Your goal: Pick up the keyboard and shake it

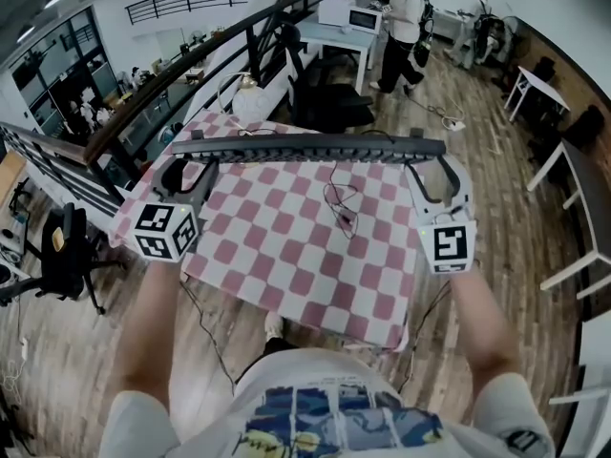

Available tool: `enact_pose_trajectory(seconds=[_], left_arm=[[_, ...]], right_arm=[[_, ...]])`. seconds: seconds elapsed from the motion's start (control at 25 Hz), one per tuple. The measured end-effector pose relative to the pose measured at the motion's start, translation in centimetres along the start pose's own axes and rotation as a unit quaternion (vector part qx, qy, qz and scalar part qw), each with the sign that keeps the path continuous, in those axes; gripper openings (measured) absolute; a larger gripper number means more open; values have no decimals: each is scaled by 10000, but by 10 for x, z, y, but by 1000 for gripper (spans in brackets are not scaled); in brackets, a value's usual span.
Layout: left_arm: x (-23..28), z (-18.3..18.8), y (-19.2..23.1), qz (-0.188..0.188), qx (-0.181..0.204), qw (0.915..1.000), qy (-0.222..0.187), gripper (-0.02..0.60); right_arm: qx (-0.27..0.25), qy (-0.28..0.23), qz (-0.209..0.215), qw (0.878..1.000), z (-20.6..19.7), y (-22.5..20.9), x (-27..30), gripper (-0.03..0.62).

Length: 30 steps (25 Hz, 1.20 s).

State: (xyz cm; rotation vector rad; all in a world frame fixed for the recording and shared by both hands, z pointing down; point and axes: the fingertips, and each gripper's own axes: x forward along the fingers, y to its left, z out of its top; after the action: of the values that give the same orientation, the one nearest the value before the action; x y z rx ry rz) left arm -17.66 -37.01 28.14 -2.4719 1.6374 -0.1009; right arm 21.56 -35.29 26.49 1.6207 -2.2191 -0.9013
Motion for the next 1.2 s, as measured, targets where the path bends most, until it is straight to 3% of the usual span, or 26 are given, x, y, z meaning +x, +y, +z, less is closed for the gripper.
enact_pose_trajectory(seconds=[0.68,1.2], left_arm=[[-13,51,2,233,457,9972,-551,244],[-24,56,2,256,507,9961,-668,244]], right_arm=[[-274,-268,-409,9984,32,-22,-9,219],[-325,-304,-458,9980,42,-20,-17,219]])
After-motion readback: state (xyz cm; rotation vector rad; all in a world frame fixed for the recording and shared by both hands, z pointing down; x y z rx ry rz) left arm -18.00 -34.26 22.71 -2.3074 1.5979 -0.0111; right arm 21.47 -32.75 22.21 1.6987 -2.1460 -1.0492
